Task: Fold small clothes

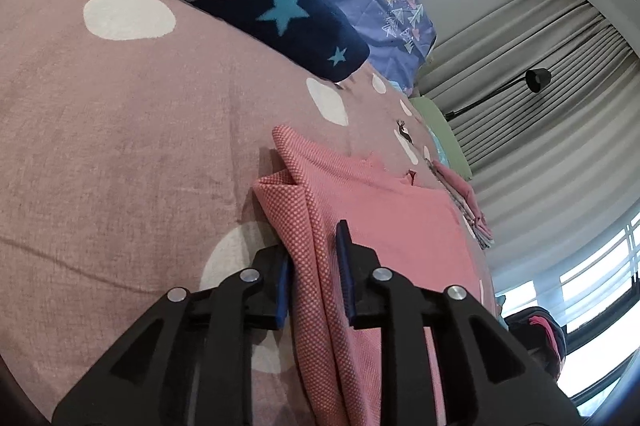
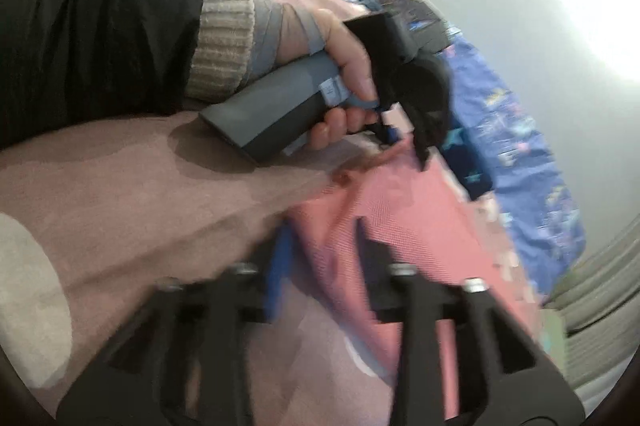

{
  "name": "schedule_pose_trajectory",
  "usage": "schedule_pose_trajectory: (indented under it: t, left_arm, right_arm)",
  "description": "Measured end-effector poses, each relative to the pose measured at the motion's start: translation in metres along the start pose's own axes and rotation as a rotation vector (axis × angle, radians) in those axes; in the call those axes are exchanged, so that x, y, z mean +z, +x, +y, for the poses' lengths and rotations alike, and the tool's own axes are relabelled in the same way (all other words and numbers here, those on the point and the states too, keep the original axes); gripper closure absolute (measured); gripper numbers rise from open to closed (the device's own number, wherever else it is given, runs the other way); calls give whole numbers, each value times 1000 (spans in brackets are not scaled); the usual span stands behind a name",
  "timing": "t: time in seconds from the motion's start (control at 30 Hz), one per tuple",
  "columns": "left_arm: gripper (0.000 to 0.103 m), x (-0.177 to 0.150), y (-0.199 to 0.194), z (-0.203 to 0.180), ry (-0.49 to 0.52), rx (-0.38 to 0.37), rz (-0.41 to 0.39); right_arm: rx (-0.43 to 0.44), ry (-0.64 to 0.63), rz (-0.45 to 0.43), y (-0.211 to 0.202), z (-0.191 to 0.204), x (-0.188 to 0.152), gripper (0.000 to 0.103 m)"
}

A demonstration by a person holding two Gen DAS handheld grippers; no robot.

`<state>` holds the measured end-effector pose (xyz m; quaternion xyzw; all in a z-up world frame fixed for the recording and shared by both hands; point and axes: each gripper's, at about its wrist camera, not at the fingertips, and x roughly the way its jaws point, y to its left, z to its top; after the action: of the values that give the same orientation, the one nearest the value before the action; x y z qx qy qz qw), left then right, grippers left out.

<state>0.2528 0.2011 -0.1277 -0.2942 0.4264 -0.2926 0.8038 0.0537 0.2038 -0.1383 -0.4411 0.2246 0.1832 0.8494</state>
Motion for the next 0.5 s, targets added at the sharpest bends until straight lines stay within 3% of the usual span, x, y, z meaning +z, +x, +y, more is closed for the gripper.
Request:
schedule_pose_trajectory:
  t: [0.27, 0.3, 0.37, 0.5]
  left_arm:
    - [82, 2, 3, 1, 4, -1, 8]
    - [83, 2, 3, 1, 3, -2, 9]
    - [83, 2, 3, 1, 4, -1, 8]
    - [85, 2, 3, 0, 10, 2, 8]
  right_arm:
    - [-24, 29, 33, 21, 0, 14, 65]
    - [-28, 19, 29, 24, 1, 15, 68]
    - [-23, -8, 36, 29, 7, 17, 91]
    - [-12, 16, 20, 25, 4, 19, 96]
